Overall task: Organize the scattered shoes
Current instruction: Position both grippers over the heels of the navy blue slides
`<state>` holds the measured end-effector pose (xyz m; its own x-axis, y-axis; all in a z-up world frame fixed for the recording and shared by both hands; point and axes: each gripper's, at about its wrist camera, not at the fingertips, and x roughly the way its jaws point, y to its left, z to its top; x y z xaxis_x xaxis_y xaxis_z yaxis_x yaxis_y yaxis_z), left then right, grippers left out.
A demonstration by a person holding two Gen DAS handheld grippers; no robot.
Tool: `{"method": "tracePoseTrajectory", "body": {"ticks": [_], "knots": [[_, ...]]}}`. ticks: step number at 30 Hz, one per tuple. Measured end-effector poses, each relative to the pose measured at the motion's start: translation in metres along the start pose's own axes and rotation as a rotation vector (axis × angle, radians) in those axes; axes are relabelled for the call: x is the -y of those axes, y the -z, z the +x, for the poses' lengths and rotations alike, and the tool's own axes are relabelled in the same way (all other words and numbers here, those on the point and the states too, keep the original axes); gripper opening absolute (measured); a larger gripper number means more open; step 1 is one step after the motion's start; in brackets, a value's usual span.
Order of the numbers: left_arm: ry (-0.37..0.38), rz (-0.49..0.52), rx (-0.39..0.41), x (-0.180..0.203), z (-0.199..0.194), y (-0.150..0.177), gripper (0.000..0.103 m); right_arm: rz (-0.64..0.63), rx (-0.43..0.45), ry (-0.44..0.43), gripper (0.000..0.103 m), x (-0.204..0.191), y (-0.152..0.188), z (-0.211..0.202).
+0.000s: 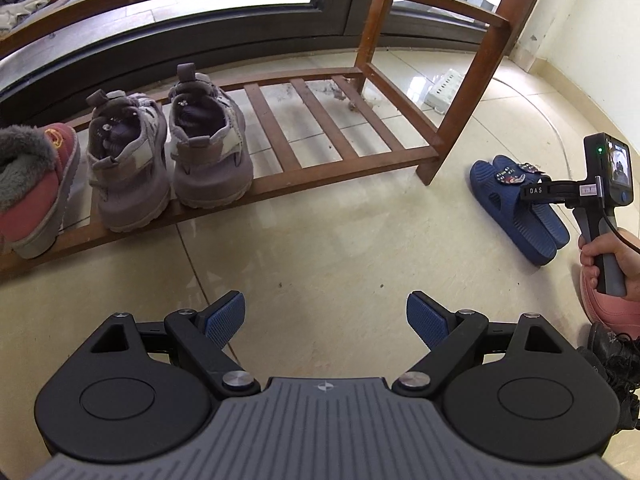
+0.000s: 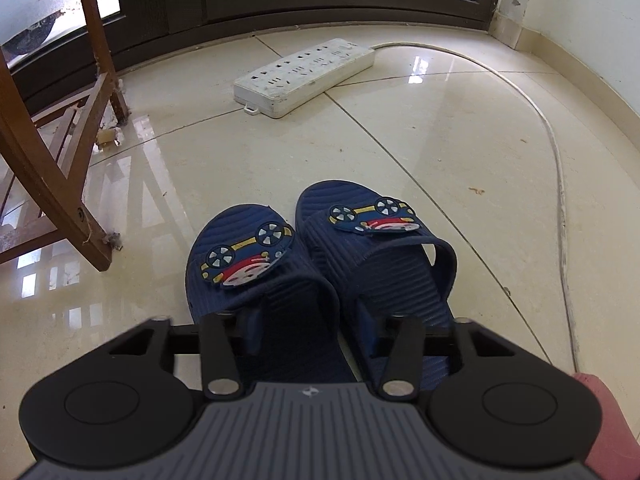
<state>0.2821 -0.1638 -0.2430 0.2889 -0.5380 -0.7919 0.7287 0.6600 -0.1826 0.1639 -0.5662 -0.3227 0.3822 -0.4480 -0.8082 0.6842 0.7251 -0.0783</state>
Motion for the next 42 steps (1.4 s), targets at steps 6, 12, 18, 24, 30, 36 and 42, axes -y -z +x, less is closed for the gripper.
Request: {"method": "tracePoseTrajectory", "body": {"ticks": [6, 12, 18, 24, 30, 36, 42], "knots": [[-0.001, 0.004, 0.002, -0.001, -0.005, 0.003, 0.090, -0.029, -0.016, -0.020, 0.008, -0.011, 0.003, -0.008], [-0.001, 0.004, 0.005, -0.003, -0.011, 0.009, 0.089, -0.040, -0.037, -0.040, 0.008, -0.033, 0.022, -0.025], [-0.005, 0.016, 0.006, -0.006, -0.021, 0.019, 0.089, -0.045, -0.070, -0.062, 0.008, -0.059, 0.049, -0.047], [-0.010, 0.028, 0.000, -0.008, -0.030, 0.033, 0.089, -0.066, -0.105, -0.116, 0.008, -0.092, 0.078, -0.071], [-0.007, 0.042, -0.020, -0.007, -0.034, 0.047, 0.089, -0.113, -0.142, -0.177, 0.008, -0.134, 0.107, -0.096], [-0.012, 0.048, -0.038, -0.010, -0.036, 0.059, 0.089, -0.159, -0.176, -0.207, 0.008, -0.168, 0.130, -0.117], [-0.020, 0.051, -0.052, -0.015, -0.040, 0.072, 0.089, -0.189, -0.222, -0.261, 0.008, -0.195, 0.152, -0.137]]}}
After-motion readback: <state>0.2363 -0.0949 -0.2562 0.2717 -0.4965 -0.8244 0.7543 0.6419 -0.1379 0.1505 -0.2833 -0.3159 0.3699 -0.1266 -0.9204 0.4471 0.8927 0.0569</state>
